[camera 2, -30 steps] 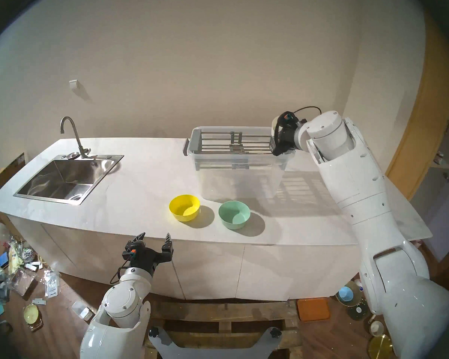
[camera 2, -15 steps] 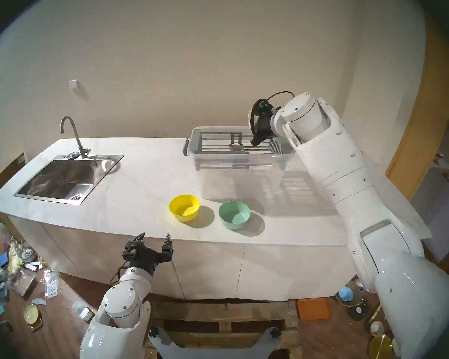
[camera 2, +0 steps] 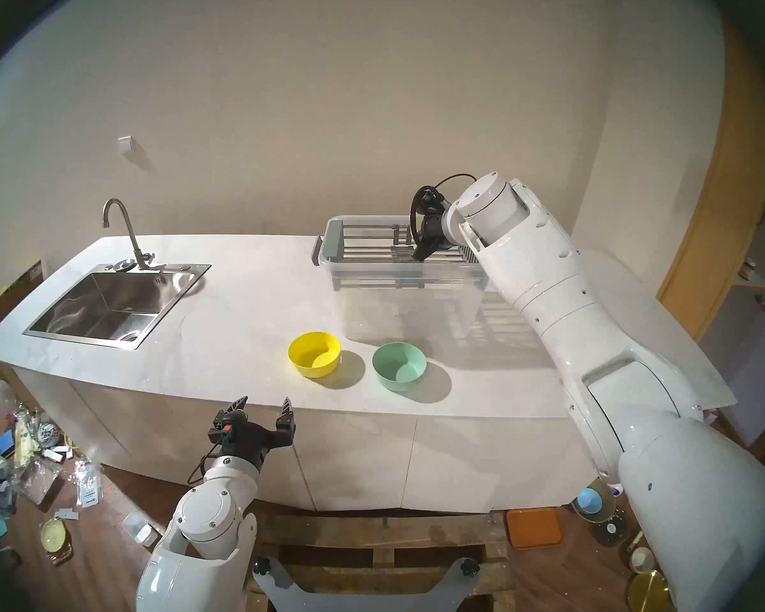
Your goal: Place the plate or bowl neatly into the plate slot of the drying rack
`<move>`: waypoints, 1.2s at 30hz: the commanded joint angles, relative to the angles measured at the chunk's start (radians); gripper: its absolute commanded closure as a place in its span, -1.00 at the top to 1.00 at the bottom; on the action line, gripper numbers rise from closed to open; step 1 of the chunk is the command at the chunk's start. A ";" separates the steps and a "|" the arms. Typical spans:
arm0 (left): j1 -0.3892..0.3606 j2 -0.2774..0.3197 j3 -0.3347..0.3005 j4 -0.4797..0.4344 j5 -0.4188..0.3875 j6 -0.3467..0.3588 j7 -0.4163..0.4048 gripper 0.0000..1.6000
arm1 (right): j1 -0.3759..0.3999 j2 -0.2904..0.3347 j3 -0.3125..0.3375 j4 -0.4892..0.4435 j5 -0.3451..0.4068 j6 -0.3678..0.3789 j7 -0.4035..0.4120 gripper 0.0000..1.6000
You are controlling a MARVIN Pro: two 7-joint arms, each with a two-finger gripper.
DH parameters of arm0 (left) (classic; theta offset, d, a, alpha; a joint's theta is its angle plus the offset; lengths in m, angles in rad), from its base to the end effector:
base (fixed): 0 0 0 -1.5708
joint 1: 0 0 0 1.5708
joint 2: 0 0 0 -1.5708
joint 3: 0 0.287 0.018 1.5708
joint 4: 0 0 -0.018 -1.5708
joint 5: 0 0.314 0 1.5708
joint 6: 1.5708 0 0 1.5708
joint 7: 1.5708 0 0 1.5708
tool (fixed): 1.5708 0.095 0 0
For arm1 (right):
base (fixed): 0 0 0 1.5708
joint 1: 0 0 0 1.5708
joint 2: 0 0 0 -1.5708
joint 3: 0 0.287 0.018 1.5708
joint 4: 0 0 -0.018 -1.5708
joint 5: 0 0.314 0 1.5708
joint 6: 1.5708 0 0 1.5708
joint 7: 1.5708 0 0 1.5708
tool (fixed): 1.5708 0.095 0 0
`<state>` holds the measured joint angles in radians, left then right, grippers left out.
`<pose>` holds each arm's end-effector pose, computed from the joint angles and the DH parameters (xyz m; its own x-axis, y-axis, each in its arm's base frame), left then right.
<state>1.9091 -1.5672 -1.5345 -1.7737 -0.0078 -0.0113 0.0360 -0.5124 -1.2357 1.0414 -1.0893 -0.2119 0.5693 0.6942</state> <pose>0.3245 -0.0111 -0.3487 0.1242 0.0120 0.9922 0.0013 -0.9999 0.0119 0.6109 0.0219 -0.0576 0.0926 0.7120 0.6960 0.5587 -0.6158 0.5556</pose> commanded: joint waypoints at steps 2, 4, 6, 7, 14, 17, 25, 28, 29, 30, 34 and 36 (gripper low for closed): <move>-0.005 0.000 0.003 -0.027 -0.002 -0.006 -0.004 1.00 | 0.064 -0.039 -0.001 0.018 0.003 -0.045 0.001 -1.00; -0.005 0.000 0.003 -0.027 -0.002 -0.006 -0.004 1.00 | 0.067 -0.043 -0.003 0.029 0.003 -0.052 0.001 -1.00; -0.005 0.000 0.003 -0.027 -0.002 -0.006 -0.004 1.00 | 0.070 -0.047 -0.005 0.041 0.003 -0.058 0.002 -1.00; -0.005 0.000 0.003 -0.027 -0.002 -0.006 -0.004 1.00 | 0.073 -0.049 -0.005 0.048 0.004 -0.063 0.003 -1.00; -0.005 0.000 0.003 -0.028 -0.003 -0.006 -0.004 1.00 | 0.077 -0.049 -0.006 0.061 0.004 -0.069 0.015 -1.00; -0.005 0.000 0.003 -0.028 -0.003 -0.006 -0.004 1.00 | 0.077 -0.044 -0.009 0.061 0.002 -0.069 0.022 -1.00; -0.005 0.000 0.003 -0.028 -0.002 -0.006 -0.004 1.00 | 0.064 -0.025 -0.006 0.020 -0.002 -0.064 0.029 1.00; -0.005 0.000 0.003 -0.027 -0.002 -0.006 -0.004 1.00 | 0.054 -0.016 0.002 -0.020 0.002 -0.061 0.029 1.00; -0.005 0.000 0.003 -0.027 -0.002 -0.006 -0.004 1.00 | 0.049 -0.014 0.009 -0.037 0.006 -0.056 0.027 1.00; -0.005 0.000 0.003 -0.027 -0.002 -0.006 -0.004 1.00 | 0.046 -0.012 0.013 -0.052 0.009 -0.050 0.027 1.00; -0.005 0.000 0.003 -0.027 -0.002 -0.006 -0.004 1.00 | 0.022 -0.003 0.055 -0.124 0.017 -0.025 -0.006 1.00; -0.005 0.000 0.003 -0.027 -0.002 -0.006 -0.004 1.00 | 0.003 0.001 0.091 -0.167 0.020 -0.008 -0.030 1.00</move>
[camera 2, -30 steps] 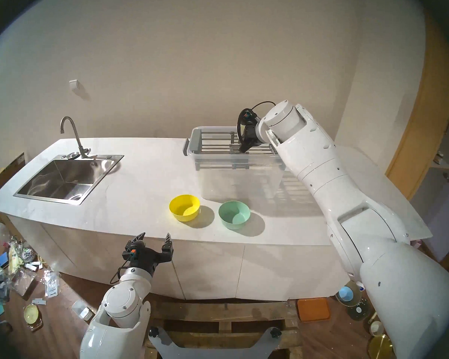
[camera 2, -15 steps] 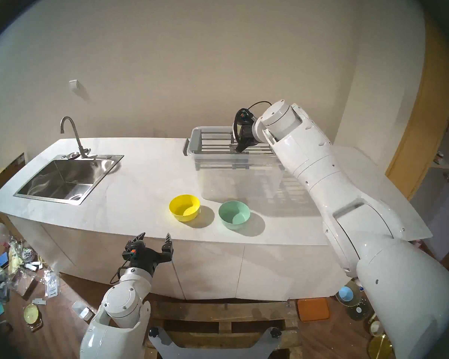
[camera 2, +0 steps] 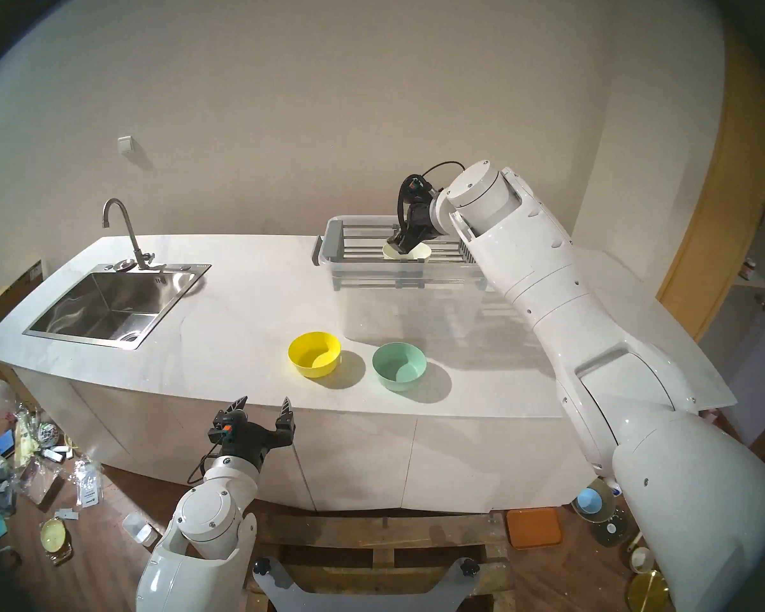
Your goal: Place the plate or bowl neatly into the plate slot of the drying rack
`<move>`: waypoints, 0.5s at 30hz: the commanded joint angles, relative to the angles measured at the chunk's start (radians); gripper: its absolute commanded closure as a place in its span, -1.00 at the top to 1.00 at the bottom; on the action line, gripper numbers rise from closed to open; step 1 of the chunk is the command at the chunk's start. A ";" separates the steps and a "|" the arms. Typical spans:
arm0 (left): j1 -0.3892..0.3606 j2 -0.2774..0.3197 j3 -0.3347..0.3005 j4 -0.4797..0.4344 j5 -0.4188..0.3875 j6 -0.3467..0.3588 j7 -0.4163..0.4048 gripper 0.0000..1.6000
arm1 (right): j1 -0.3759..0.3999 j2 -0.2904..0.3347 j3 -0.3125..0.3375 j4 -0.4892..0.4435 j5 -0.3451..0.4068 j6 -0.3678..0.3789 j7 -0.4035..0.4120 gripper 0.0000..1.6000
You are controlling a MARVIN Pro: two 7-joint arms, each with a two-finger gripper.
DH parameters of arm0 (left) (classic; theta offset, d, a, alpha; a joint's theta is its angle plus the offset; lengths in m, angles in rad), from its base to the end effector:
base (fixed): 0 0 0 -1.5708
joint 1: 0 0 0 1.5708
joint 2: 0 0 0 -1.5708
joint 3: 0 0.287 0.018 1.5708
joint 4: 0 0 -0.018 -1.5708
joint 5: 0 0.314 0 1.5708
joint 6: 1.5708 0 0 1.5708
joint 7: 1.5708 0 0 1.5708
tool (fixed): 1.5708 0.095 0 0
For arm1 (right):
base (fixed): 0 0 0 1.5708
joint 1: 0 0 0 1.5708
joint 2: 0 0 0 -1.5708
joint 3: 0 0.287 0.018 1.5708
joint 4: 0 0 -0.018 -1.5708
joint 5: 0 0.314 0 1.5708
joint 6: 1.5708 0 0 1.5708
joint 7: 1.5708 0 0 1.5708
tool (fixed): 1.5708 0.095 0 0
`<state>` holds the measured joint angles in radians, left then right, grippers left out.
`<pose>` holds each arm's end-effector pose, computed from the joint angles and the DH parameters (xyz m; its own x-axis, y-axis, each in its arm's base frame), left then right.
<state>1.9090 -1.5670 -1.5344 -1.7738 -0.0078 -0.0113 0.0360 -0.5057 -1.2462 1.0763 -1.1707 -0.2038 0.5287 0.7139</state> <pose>0.3245 -0.0111 -0.3486 0.1240 0.0118 0.9922 0.0012 -0.9999 0.0118 0.5999 0.0394 -0.0206 -0.0364 0.6886 0.7242 0.5540 -0.5892 0.5881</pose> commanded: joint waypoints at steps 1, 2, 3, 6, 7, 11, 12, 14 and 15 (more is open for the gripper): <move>-0.005 0.000 0.002 -0.027 -0.002 -0.006 -0.004 1.00 | -0.014 0.015 0.074 -0.108 0.014 0.045 -0.061 1.00; -0.005 0.000 0.002 -0.026 -0.002 -0.006 -0.004 1.00 | -0.028 0.017 0.101 -0.132 0.016 0.050 -0.085 1.00; -0.005 0.000 0.002 -0.026 -0.002 -0.006 -0.004 1.00 | -0.028 0.017 0.101 -0.132 0.016 0.050 -0.085 1.00; -0.007 -0.001 0.002 -0.024 -0.001 -0.007 -0.003 1.00 | -0.091 0.032 0.218 -0.202 0.033 0.089 -0.182 1.00; -0.007 -0.001 0.003 -0.024 -0.001 -0.007 -0.003 1.00 | -0.124 0.042 0.249 -0.237 0.030 0.103 -0.225 1.00; -0.008 -0.001 0.003 -0.022 -0.001 -0.007 -0.002 1.00 | -0.226 0.067 0.338 -0.298 0.041 0.128 -0.367 1.00; -0.008 -0.001 0.003 -0.022 -0.001 -0.007 -0.002 1.00 | -0.226 0.067 0.338 -0.298 0.041 0.128 -0.367 1.00; -0.007 -0.001 0.003 -0.023 -0.001 -0.007 -0.002 1.00 | -0.302 0.075 0.385 -0.340 0.064 0.139 -0.460 1.00; -0.007 0.000 0.003 -0.024 -0.001 -0.007 -0.002 1.00 | -0.329 0.066 0.412 -0.355 0.072 0.140 -0.491 1.00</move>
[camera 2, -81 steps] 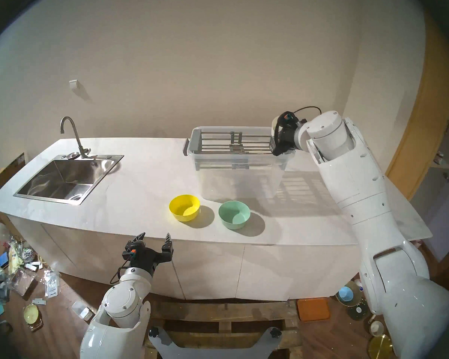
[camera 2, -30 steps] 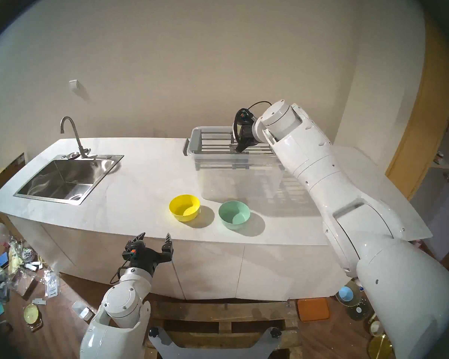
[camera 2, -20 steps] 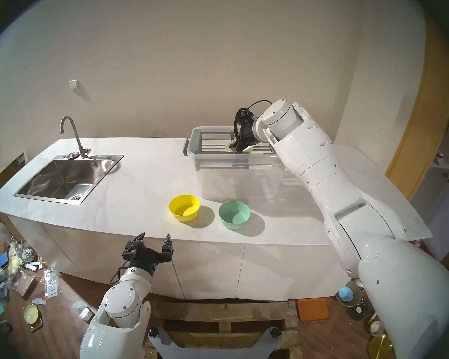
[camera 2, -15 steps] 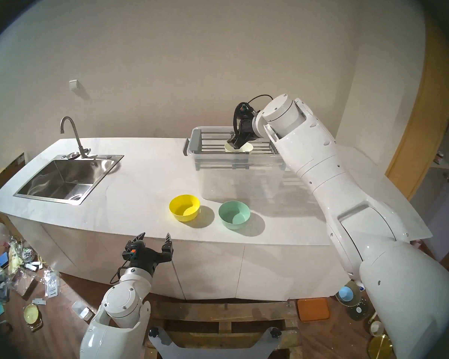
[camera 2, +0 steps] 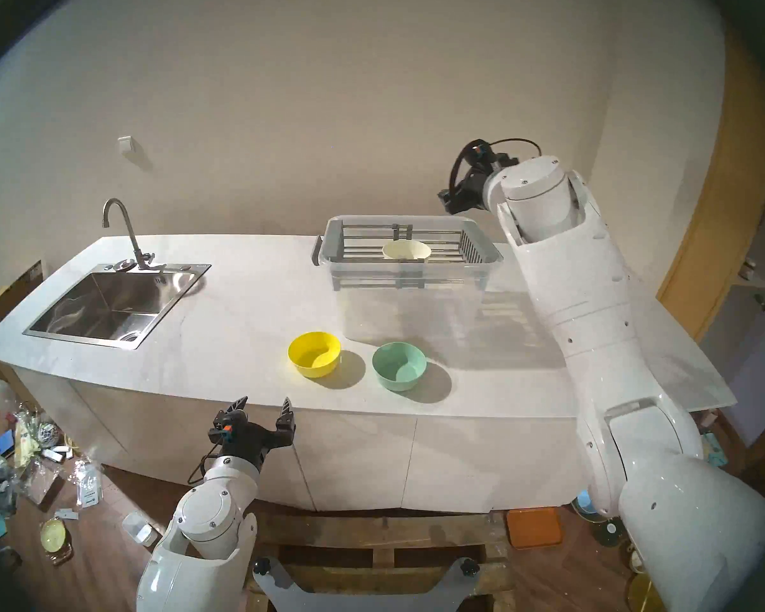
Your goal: Place the plate or bowl neatly into the plate slot of the drying rack
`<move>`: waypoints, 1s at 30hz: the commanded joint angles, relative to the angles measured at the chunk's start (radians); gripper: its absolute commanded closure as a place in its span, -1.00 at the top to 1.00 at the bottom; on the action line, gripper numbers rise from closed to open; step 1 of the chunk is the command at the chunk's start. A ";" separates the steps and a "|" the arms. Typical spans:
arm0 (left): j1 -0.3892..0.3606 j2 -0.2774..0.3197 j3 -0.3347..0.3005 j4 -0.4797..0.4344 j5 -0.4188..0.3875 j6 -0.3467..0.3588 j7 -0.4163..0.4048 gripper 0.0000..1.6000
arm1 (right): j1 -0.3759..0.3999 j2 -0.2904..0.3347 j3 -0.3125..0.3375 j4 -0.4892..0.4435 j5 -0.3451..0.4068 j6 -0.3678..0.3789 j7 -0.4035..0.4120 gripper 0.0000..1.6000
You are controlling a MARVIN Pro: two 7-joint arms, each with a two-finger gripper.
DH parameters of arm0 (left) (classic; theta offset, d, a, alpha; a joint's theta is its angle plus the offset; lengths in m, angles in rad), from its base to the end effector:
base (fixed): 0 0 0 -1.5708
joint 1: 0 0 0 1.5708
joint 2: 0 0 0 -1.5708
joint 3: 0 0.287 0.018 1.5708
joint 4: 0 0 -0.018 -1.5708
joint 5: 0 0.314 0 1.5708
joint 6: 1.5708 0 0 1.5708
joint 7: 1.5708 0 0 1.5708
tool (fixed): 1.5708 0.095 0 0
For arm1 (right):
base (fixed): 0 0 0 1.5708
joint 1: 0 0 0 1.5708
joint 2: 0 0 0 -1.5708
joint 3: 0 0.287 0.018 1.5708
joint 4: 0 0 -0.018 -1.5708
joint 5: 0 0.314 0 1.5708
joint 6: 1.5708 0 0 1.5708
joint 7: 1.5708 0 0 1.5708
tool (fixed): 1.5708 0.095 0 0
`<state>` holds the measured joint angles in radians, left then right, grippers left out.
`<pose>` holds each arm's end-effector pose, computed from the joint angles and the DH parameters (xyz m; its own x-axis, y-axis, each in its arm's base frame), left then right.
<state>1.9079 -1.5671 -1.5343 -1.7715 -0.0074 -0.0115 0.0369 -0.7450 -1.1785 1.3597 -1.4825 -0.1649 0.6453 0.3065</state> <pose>0.3247 -0.0111 -0.3492 0.1250 0.0115 0.9921 0.0020 -0.9999 0.0113 0.5583 -0.0577 0.0065 0.0028 0.5278 0.8494 0.0728 -0.8472 0.5262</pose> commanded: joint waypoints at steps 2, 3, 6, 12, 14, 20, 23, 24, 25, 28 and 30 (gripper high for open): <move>-0.005 0.000 0.003 -0.027 -0.002 -0.007 -0.004 1.00 | -0.129 -0.010 0.157 -0.069 0.052 0.017 -0.129 1.00; -0.005 0.000 0.003 -0.028 -0.002 -0.007 -0.004 1.00 | -0.140 -0.014 0.166 -0.077 0.063 0.013 -0.149 1.00; -0.003 0.000 0.003 -0.030 -0.003 -0.006 -0.005 1.00 | -0.169 -0.026 0.188 -0.098 0.097 -0.006 -0.197 1.00; -0.003 0.001 0.003 -0.031 -0.004 -0.005 -0.005 1.00 | -0.196 -0.051 0.207 -0.082 0.125 -0.049 -0.230 1.00; -0.003 0.000 0.003 -0.030 -0.003 -0.006 -0.005 1.00 | -0.212 -0.076 0.217 -0.075 0.129 -0.063 -0.243 1.00; -0.003 0.000 0.003 -0.030 -0.003 -0.006 -0.005 1.00 | -0.212 -0.090 0.221 -0.054 0.125 -0.087 -0.248 1.00; -0.003 0.000 0.003 -0.030 -0.003 -0.006 -0.005 1.00 | -0.208 -0.080 0.217 -0.040 0.112 -0.106 -0.257 1.00; -0.003 0.000 0.003 -0.030 -0.003 -0.006 -0.005 1.00 | -0.206 -0.077 0.223 -0.032 0.116 -0.112 -0.257 1.00; -0.003 0.000 0.003 -0.030 -0.003 -0.006 -0.005 1.00 | -0.206 -0.075 0.227 -0.030 0.117 -0.114 -0.258 1.00; -0.003 0.001 0.003 -0.030 -0.003 -0.006 -0.005 1.00 | -0.211 -0.071 0.241 -0.019 0.118 -0.122 -0.265 1.00; -0.003 0.001 0.003 -0.030 -0.004 -0.006 -0.005 1.00 | -0.215 -0.065 0.243 -0.011 0.111 -0.130 -0.273 1.00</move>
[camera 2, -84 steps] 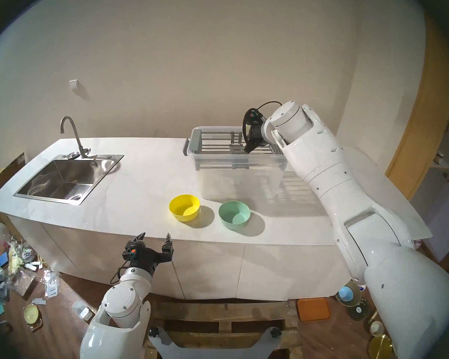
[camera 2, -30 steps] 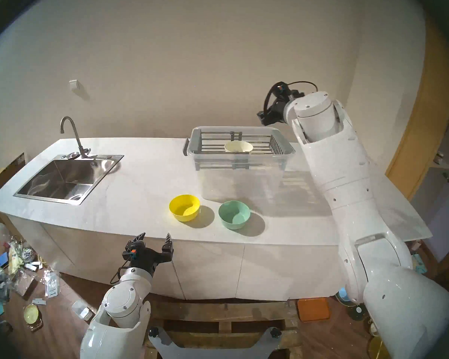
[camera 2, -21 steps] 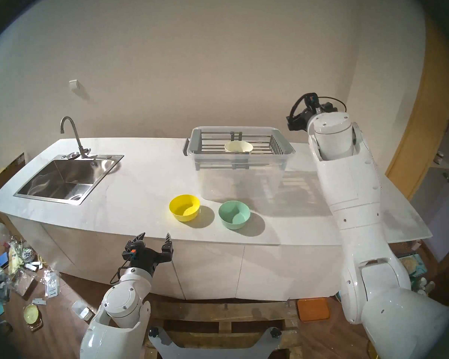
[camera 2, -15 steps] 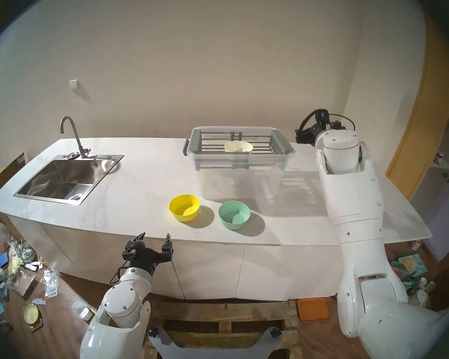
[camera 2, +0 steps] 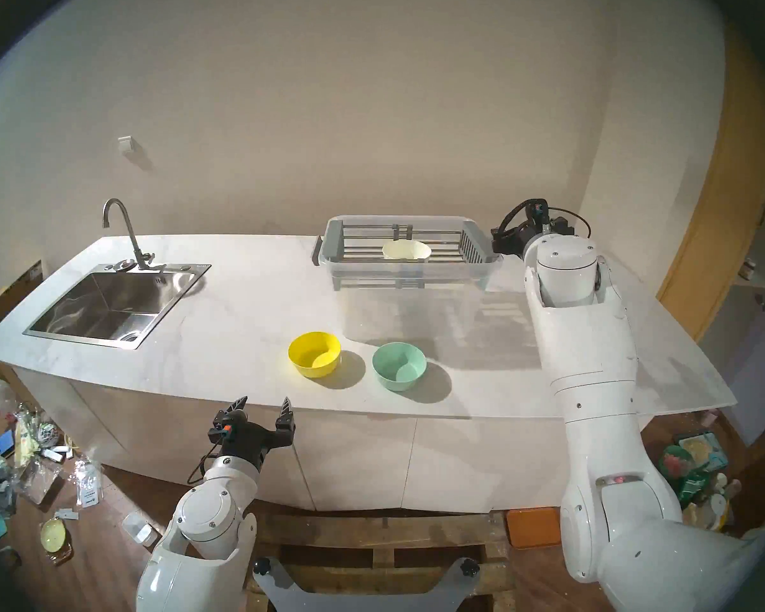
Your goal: Place the plate or bowl neatly into the plate slot of the drying rack
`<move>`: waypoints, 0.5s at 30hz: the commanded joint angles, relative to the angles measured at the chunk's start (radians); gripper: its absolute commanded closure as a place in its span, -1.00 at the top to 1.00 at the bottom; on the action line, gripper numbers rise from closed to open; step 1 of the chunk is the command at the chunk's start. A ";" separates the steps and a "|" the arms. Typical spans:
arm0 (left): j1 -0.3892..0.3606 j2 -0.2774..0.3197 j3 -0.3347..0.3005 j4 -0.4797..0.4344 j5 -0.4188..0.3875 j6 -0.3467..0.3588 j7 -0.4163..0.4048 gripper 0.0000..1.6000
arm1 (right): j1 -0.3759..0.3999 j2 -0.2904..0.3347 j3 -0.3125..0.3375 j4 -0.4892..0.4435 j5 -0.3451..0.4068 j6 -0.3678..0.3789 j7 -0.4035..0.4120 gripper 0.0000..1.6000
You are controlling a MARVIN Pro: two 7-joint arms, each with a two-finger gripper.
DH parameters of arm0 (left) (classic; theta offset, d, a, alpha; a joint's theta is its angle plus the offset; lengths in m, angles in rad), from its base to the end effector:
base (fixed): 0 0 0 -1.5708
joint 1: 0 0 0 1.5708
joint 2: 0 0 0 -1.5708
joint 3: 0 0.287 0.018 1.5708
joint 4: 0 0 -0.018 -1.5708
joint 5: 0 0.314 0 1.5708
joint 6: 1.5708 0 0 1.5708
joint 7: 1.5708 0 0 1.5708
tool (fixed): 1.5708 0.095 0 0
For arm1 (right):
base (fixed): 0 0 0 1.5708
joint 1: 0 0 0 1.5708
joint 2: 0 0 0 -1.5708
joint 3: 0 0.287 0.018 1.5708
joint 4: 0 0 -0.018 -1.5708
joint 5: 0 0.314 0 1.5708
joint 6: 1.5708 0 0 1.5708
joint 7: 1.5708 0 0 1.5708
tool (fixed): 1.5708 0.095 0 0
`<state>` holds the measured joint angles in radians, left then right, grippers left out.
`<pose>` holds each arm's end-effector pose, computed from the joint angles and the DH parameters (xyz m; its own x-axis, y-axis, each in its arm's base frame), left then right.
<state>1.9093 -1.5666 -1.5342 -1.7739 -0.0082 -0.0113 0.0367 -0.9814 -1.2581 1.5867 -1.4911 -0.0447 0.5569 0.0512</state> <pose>0.3244 -0.0110 -0.3487 0.1242 0.0119 0.9922 0.0016 -0.9999 0.0118 0.5411 -0.1226 -0.0791 0.0746 0.2742 0.9588 -0.1544 -0.9467 0.2827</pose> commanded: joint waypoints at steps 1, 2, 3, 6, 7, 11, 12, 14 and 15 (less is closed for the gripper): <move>-0.005 0.000 0.003 -0.028 -0.003 -0.006 -0.005 1.00 | 0.017 0.025 0.012 0.003 -0.018 -0.050 -0.017 1.00; -0.005 0.000 0.003 -0.028 -0.003 -0.006 -0.005 1.00 | 0.015 0.027 0.015 0.008 -0.015 -0.054 -0.016 1.00; -0.005 0.000 0.003 -0.028 -0.003 -0.006 -0.005 1.00 | 0.014 0.031 0.019 0.013 -0.012 -0.059 -0.015 1.00; -0.005 0.000 0.003 -0.028 -0.003 -0.006 -0.005 1.00 | 0.011 0.035 0.032 0.024 -0.008 -0.065 -0.018 1.00; -0.005 0.000 0.003 -0.028 -0.003 -0.006 -0.005 1.00 | 0.010 0.036 0.035 0.026 -0.007 -0.067 -0.018 1.00; -0.004 0.000 0.003 -0.028 -0.003 -0.006 -0.005 1.00 | 0.002 0.032 0.049 0.035 0.001 -0.073 -0.021 1.00; -0.004 0.000 0.003 -0.029 -0.003 -0.006 -0.005 1.00 | 0.000 0.031 0.051 0.036 0.003 -0.074 -0.020 1.00; -0.004 0.000 0.003 -0.028 -0.003 -0.006 -0.005 1.00 | -0.003 0.030 0.054 0.037 0.004 -0.076 -0.019 1.00; -0.004 0.000 0.003 -0.028 -0.003 -0.006 -0.005 1.00 | -0.005 0.028 0.055 0.038 0.005 -0.076 -0.019 1.00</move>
<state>1.9094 -1.5664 -1.5341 -1.7742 -0.0086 -0.0113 0.0367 -1.0008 -1.2294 1.6287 -1.4362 -0.0472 0.5087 0.0358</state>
